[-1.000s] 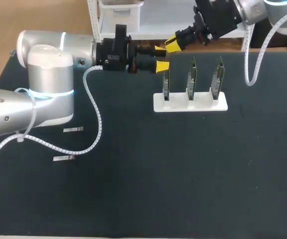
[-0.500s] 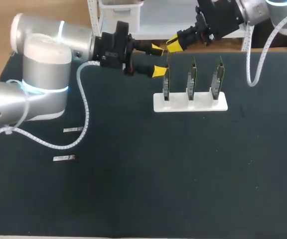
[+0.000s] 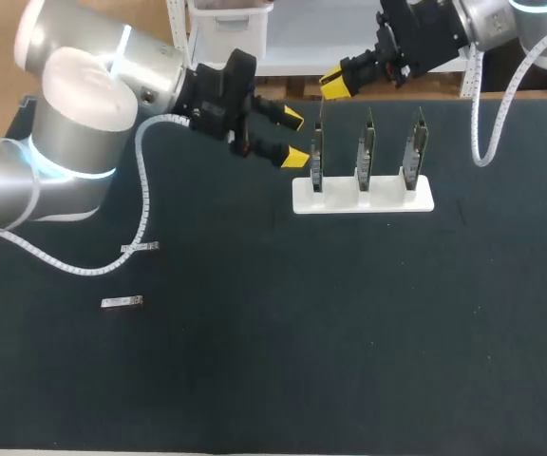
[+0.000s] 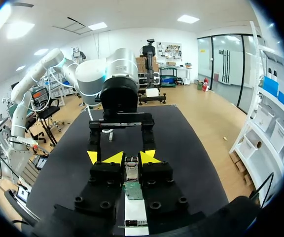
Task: Pick up the optical module with the left hand, and insert it into the network port with the right hand.
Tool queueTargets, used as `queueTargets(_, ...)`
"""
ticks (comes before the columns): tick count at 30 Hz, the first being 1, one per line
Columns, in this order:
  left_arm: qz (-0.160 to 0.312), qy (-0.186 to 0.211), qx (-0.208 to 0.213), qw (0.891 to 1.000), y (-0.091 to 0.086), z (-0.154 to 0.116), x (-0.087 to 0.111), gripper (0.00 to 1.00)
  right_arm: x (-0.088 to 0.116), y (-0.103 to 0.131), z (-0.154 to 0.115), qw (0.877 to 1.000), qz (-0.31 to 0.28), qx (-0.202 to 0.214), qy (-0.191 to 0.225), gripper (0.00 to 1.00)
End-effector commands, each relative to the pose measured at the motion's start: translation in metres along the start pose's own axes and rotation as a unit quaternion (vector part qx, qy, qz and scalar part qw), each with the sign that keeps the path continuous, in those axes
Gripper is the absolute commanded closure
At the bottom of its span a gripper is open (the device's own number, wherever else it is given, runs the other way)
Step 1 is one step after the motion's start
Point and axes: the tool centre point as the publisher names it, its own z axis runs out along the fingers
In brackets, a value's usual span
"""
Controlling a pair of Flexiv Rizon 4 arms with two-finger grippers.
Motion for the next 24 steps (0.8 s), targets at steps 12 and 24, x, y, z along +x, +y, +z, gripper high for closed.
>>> queueTargets(12,0.009,0.039,0.009,0.999,0.011,0.011,0.005,0.00,0.003,0.003,-0.002,1.000,0.000,0.006,-0.006,1.00)
queueTargets(24,0.015,0.064,0.011,0.998,0.017,0.011,0.012,0.00,0.005,0.003,-0.004,1.000,0.001,0.009,-0.007,1.00)
